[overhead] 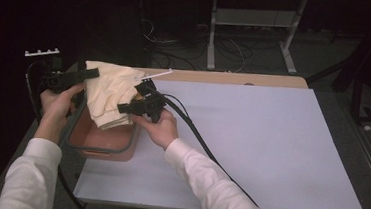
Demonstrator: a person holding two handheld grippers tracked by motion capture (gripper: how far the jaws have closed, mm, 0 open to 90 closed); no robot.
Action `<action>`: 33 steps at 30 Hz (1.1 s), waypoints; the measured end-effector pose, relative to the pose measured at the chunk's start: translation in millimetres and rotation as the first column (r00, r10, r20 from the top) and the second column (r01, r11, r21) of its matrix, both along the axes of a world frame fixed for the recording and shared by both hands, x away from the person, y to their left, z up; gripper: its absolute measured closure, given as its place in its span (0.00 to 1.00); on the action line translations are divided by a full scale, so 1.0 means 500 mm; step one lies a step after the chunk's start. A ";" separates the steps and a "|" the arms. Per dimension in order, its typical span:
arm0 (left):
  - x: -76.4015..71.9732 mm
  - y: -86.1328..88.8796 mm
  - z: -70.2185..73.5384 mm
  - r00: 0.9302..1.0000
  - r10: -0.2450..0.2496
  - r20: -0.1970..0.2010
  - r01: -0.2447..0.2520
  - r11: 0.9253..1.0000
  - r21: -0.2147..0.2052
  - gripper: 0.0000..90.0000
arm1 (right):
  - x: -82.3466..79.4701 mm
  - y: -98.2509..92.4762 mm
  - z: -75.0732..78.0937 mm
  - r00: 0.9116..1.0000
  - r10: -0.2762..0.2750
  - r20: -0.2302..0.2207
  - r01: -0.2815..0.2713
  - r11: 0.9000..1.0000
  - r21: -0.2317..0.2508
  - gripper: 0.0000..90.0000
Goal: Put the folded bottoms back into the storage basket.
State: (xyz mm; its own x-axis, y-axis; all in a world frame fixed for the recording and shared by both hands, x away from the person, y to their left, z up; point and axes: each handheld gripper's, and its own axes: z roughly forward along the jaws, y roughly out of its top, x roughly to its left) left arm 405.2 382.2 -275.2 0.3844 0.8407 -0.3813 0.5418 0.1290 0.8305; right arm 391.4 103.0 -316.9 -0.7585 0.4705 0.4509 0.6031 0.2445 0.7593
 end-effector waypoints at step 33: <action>0.020 0.050 -0.104 0.996 0.039 -0.082 -0.039 0.999 0.004 0.77 | 0.010 0.069 -0.104 0.997 0.006 -0.078 -0.006 1.000 -0.002 0.71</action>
